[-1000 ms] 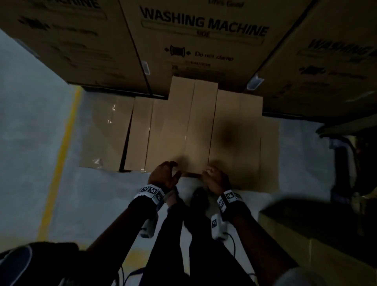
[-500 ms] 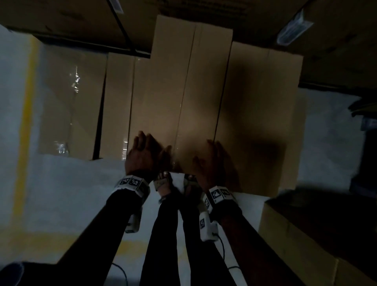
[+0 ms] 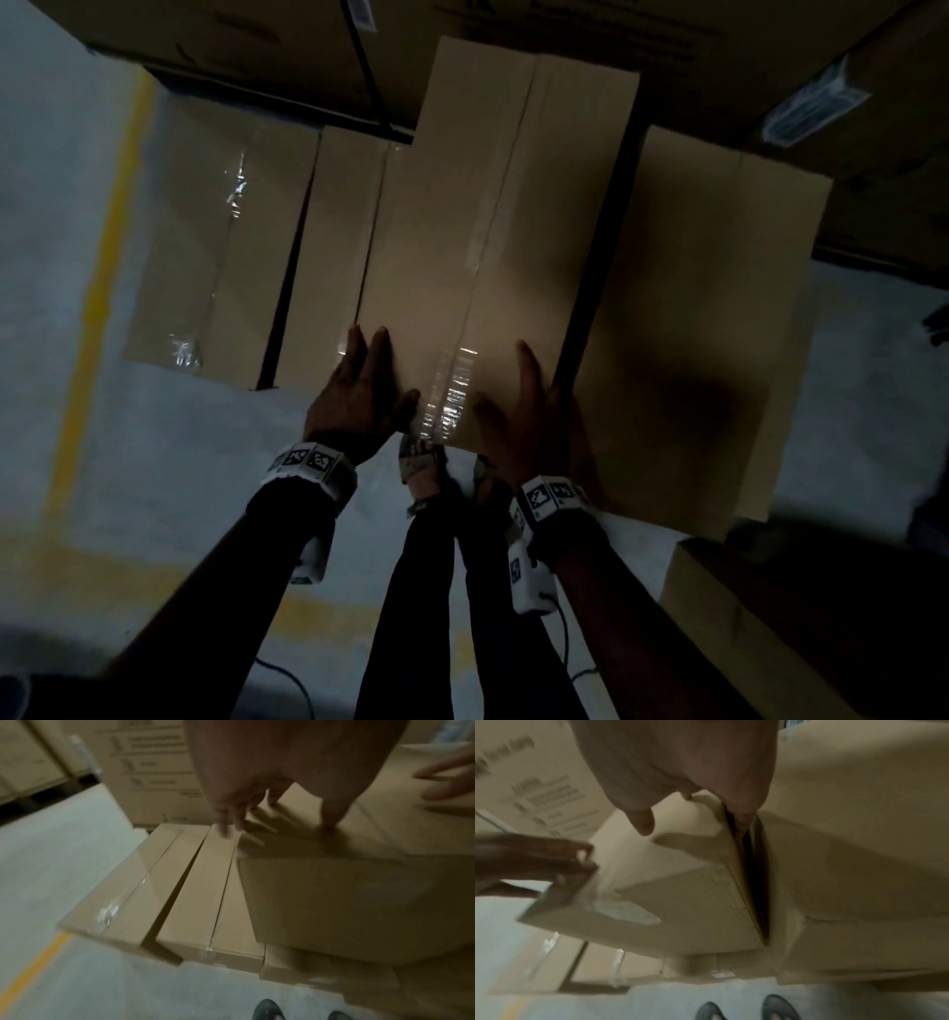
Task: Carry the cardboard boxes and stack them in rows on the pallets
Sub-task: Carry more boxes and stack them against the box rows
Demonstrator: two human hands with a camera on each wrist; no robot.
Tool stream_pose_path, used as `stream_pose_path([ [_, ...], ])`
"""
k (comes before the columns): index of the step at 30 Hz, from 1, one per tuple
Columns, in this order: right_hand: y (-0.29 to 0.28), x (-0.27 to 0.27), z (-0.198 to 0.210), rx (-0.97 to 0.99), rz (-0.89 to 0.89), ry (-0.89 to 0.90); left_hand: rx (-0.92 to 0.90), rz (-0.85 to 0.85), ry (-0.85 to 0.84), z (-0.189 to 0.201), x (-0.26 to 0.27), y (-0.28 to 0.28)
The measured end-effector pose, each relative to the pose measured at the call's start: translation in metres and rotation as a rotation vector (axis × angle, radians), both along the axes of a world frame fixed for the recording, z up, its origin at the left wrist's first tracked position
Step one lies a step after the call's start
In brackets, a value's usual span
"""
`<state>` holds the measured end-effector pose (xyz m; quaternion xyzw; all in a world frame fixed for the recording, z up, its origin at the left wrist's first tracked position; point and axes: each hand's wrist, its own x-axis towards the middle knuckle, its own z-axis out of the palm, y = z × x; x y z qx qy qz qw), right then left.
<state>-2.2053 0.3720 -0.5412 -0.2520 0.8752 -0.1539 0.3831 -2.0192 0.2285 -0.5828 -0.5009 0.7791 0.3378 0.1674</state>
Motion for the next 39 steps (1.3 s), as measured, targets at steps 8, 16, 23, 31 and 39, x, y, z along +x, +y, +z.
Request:
stream_pose_path([
  [8, 0.007, -0.01, -0.02, 0.054, 0.024, 0.021, 0.115, 0.03, 0.067, -0.011, -0.017, -0.021],
  [16, -0.006, -0.003, 0.006, 0.055, -0.027, 0.057, -0.083, 0.005, 0.061, 0.007, -0.014, -0.017],
  [23, -0.034, -0.006, 0.092, -0.077, -0.095, -0.025, -0.215, 0.104, 0.048, 0.1, -0.009, -0.016],
  [31, -0.044, 0.0, 0.245, -0.197, 0.094, 0.021, -0.383, 0.203, 0.088, 0.263, 0.017, 0.0],
  [39, -0.063, 0.026, 0.39, -0.334, 0.367, 0.129, -0.585, 0.437, 0.166, 0.424, 0.061, 0.028],
])
